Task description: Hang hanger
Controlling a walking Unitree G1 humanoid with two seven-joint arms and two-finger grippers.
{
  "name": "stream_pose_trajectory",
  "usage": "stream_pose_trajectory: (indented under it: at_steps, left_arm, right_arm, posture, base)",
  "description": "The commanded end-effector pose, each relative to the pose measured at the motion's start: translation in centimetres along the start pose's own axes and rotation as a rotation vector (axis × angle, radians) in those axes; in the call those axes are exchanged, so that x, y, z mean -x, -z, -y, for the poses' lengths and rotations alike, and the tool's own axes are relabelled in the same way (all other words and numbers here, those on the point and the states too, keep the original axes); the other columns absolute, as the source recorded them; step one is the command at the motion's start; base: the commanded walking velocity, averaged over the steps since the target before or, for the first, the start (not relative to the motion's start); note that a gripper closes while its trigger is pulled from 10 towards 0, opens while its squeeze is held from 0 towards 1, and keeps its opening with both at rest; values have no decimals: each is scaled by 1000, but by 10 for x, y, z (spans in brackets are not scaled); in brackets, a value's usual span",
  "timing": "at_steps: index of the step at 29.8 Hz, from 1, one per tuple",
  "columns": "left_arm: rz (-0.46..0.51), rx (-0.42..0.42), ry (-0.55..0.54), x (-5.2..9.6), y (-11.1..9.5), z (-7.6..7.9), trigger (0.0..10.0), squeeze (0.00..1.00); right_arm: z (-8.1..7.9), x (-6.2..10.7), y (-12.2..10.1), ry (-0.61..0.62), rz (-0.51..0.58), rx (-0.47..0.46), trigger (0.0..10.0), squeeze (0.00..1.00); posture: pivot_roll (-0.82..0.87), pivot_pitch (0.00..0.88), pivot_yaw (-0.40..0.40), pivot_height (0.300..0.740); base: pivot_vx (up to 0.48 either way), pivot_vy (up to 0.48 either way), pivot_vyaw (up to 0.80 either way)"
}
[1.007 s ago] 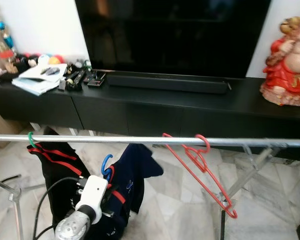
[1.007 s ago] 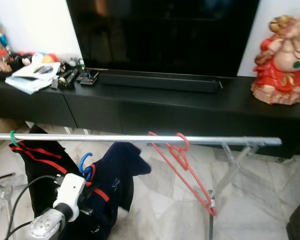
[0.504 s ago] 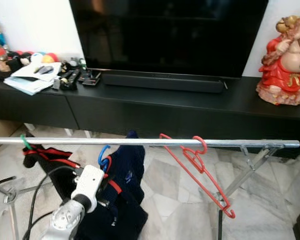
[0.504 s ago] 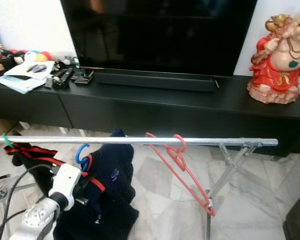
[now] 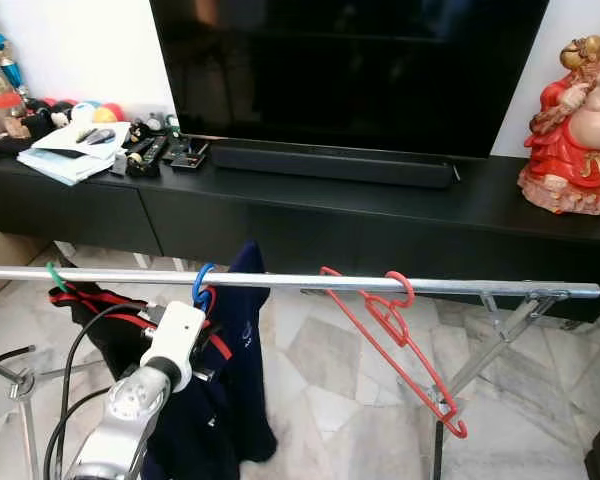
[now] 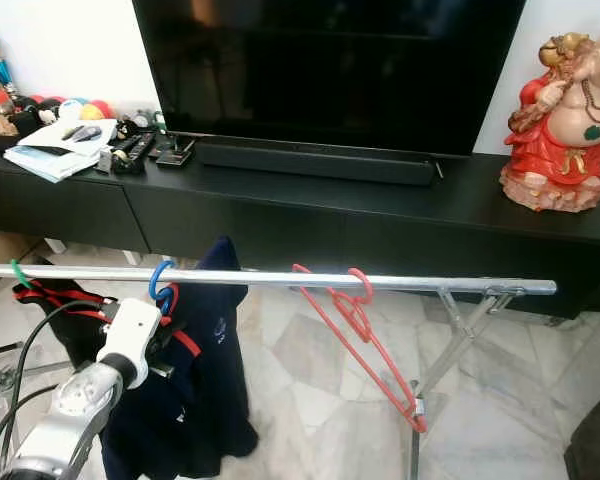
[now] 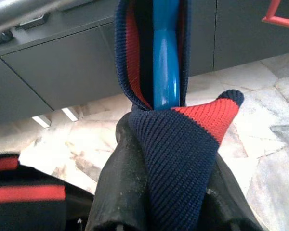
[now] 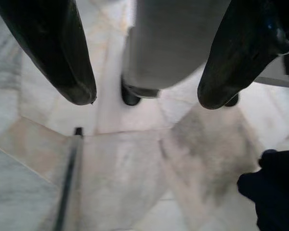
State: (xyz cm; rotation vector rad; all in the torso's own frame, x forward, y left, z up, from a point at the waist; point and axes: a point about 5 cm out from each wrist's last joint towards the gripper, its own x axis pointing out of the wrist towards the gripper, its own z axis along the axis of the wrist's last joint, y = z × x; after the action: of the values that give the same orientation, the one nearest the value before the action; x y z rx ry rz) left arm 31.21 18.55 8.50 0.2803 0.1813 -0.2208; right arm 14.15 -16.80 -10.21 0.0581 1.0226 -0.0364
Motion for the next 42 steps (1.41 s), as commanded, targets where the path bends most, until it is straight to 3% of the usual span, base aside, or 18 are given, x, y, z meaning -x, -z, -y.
stream_pose_trajectory:
  at_steps: [1, 5, 9, 13, 18, 27, 28, 29, 30, 36, 42]
  left_arm:
    - [33, 22, -16, -9, -12, -3, 10000, 0]
    - [9, 9, -18, -20, -20, -7, 10000, 0]
    - [-16, 32, -35, -24, -19, -10, 10000, 0]
    - [-51, 59, -50, -26, -16, -13, 10000, 0]
    - [-172, 57, 4, -22, 3, -5, 10000, 0]
    - [-182, 91, 31, -13, 10, 4, 10000, 0]
    - [-145, 106, 20, -12, 7, 5, 10000, 153]
    - [-126, 111, 13, -11, 5, 5, 10000, 153]
    - [-107, 127, 6, -10, 4, 5, 10000, 1000]
    - [8, 209, -49, 3, -4, 5, 10000, 1000]
    - [95, 227, -48, 18, -13, 9, 10000, 1000]
  right_arm:
    - [-16, 1, 13, -32, -52, 7, 10000, 0]
    - [-26, 0, 7, -36, -39, 8, 10000, 0]
    - [-24, -1, 5, -33, -31, 8, 10000, 0]
    - [-7, 0, 3, -17, -17, 3, 10000, 0]
    - [15, 2, 3, 3, -10, -3, 10000, 0]
    - [13, 2, 4, 0, -22, -5, 10000, 0]
    - [5, 1, 4, -7, -26, -5, 10000, 0]
    - [1, 1, 4, -11, -28, -5, 10000, 0]
    - [-4, 0, 4, -15, -30, -4, 10000, 0]
    - [-33, -1, 5, -40, -38, -4, 10000, 0]
    - [-43, 0, 8, -47, -48, 0, 10000, 0]
  posture:
    - [-56, 65, 42, 740]
    - [-63, 69, 48, 740]
    - [-62, 72, 50, 740]
    - [-64, 78, 55, 740]
    - [-65, 88, 60, 740]
    - [-61, 86, 67, 740]
    - [-61, 84, 69, 740]
    - [-61, 84, 69, 740]
    - [-61, 83, 70, 740]
    - [-68, 74, 76, 740]
    - [-65, 60, 77, 740]
  base:
    - [0, 0, 0]
    - [0, 0, 0]
    - [0, 0, 0]
    - [0, 0, 0]
    - [0, 0, 0]
    - [0, 0, 0]
    - [0, 0, 0]
    - [0, 0, 0]
    - [0, 0, 0]
    - [0, 0, 0]
    - [0, 0, 0]
